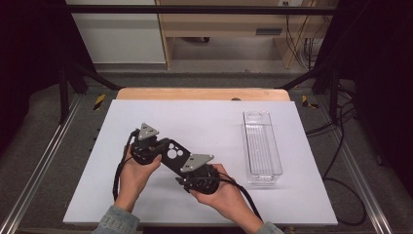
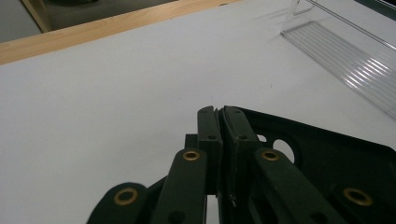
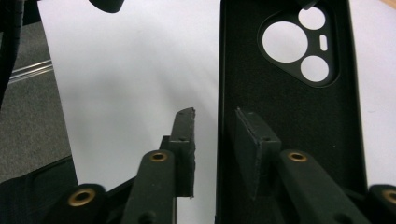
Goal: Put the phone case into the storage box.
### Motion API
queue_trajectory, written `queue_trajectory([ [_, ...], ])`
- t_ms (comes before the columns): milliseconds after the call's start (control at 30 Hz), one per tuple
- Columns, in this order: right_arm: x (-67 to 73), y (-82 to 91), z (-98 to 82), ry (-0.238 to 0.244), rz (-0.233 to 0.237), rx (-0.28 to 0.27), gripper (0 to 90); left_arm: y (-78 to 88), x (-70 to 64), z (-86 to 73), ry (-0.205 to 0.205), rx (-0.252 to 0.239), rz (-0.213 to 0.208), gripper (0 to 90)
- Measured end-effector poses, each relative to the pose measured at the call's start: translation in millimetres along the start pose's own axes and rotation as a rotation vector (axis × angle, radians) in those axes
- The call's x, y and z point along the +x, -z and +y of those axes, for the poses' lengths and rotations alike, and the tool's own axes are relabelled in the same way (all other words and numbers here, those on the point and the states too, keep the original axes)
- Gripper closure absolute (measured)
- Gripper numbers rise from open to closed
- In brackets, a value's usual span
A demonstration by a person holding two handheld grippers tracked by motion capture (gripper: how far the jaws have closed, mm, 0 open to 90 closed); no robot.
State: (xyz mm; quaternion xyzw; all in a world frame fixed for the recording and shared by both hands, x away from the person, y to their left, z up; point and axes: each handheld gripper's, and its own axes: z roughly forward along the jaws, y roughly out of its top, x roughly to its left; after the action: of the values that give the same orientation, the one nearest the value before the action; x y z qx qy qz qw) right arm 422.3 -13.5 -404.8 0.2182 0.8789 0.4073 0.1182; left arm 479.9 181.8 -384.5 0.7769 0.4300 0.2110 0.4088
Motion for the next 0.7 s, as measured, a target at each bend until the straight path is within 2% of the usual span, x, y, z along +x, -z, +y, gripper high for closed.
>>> queue_trajectory([
  [267,-0.6,-6.4,1.6,-0.010,-0.011,0.035,77.0,0.4,-2.8,0.3,-0.003,0.005,-0.004,86.4],
  [700,1.1,-11.7,2.6,-0.021,-0.035,0.070,82.8,-0.8,-6.0,0.1,-0.011,0.012,-0.011,86.4],
])
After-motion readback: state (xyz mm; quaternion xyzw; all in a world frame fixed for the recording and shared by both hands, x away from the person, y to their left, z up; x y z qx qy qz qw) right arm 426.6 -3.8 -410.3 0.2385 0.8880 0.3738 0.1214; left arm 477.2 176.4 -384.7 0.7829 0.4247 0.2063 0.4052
